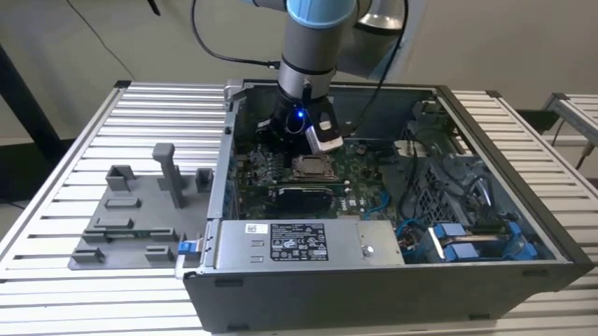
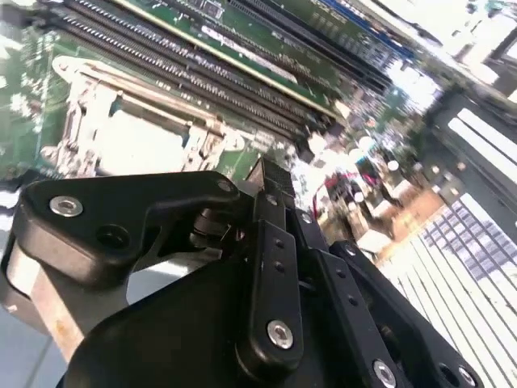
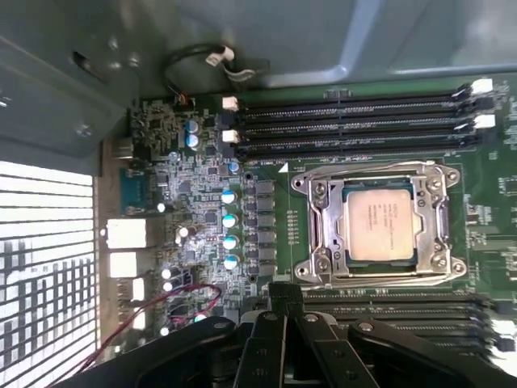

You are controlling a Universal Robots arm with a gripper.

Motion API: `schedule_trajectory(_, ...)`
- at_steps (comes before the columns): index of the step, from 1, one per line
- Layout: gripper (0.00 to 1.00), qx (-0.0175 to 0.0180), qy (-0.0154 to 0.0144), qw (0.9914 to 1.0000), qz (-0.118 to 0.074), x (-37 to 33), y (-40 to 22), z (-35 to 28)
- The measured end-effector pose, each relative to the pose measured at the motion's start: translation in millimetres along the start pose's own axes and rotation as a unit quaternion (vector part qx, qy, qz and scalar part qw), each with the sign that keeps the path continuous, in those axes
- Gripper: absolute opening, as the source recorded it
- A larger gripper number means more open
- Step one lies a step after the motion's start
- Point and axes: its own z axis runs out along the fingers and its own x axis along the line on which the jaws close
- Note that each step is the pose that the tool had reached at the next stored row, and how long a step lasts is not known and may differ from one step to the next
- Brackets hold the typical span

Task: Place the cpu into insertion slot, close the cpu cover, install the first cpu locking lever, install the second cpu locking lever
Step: 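Install the second cpu locking lever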

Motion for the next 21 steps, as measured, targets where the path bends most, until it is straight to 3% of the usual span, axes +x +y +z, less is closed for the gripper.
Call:
schedule_trajectory(13,0.11,0.0,0.0,1.0,0.0,4.7,5.2,-58.5)
schedule_trajectory(21,0.11,-0.0001,0.0,1.0,0.0,4.9,5.4,-61.0)
